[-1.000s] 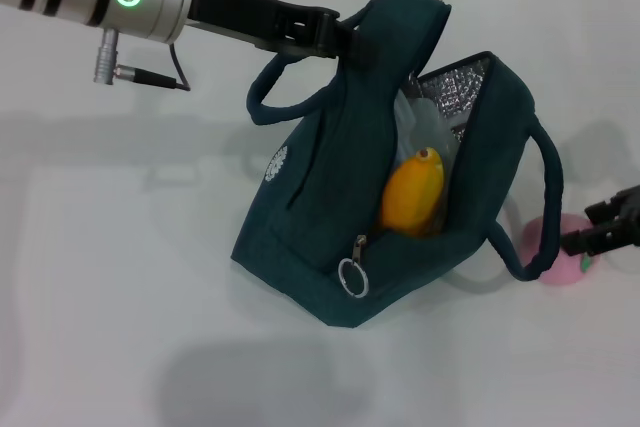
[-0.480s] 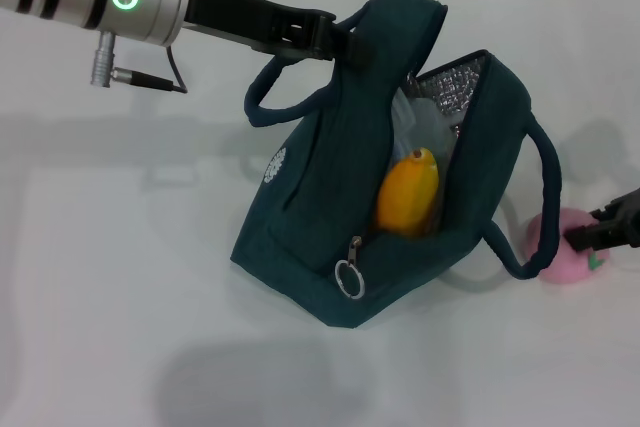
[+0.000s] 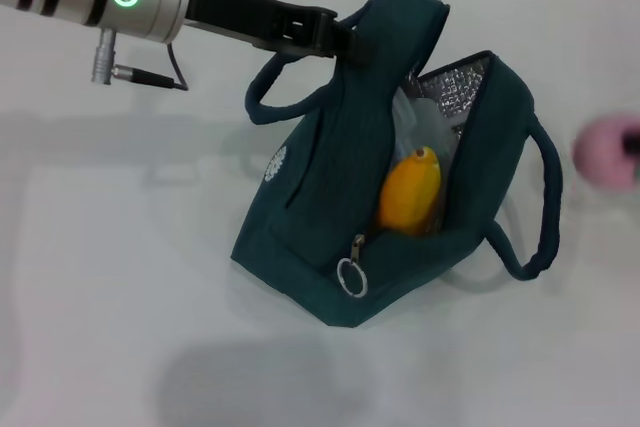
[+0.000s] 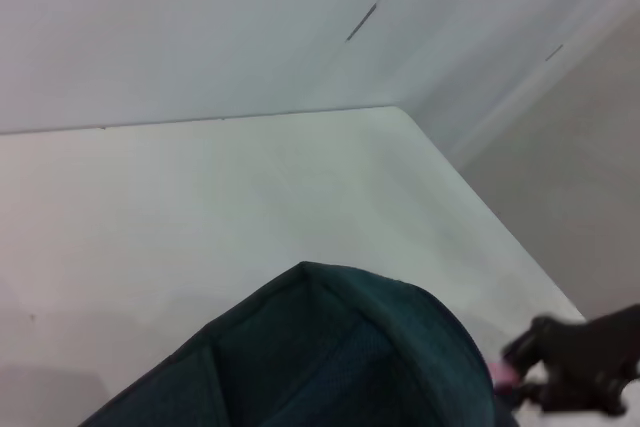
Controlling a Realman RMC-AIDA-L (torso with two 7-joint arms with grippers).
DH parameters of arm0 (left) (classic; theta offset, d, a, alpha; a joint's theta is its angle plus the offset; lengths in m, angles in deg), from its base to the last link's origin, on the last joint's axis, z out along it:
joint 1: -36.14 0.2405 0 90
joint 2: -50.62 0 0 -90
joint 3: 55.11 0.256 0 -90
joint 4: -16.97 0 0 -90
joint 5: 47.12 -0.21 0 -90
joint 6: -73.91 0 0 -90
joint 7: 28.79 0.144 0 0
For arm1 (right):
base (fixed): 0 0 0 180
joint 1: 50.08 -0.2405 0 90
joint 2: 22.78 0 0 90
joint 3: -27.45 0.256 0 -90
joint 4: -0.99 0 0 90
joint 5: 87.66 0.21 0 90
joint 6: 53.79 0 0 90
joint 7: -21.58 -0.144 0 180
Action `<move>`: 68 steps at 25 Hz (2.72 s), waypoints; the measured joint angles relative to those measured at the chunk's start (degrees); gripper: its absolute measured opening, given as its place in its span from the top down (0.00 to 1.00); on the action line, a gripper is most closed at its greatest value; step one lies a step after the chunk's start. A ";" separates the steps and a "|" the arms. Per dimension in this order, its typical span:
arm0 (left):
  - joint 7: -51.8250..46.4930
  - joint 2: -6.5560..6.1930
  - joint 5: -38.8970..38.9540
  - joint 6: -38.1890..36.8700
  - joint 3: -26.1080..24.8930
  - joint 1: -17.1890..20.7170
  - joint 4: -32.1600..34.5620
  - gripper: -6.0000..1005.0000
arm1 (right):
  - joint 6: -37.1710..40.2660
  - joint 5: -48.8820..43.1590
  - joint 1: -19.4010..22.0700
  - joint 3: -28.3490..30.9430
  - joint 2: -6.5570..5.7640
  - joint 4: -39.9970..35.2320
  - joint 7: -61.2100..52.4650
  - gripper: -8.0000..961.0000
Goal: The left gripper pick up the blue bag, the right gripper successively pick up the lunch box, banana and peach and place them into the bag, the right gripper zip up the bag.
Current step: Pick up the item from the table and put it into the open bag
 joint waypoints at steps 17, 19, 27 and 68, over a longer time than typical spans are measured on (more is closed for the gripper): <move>-0.52 -0.31 3.86 -1.26 0.00 -0.72 0.08 0.94 | 8.75 33.05 -2.14 -2.76 -2.13 21.74 25.10 0.89; -0.52 -0.31 3.84 -1.17 0.00 -0.90 -0.08 0.94 | 7.50 32.99 -3.26 -6.21 -1.99 22.77 25.10 0.92; -0.52 -0.29 3.70 -0.82 0.00 -1.03 -0.17 0.94 | 5.38 32.86 -5.80 -15.33 -1.23 24.82 23.69 0.95; -0.65 -0.06 3.70 -0.82 0.00 -0.32 -0.31 0.94 | -3.59 21.85 -9.68 -23.78 0.58 20.38 11.38 0.89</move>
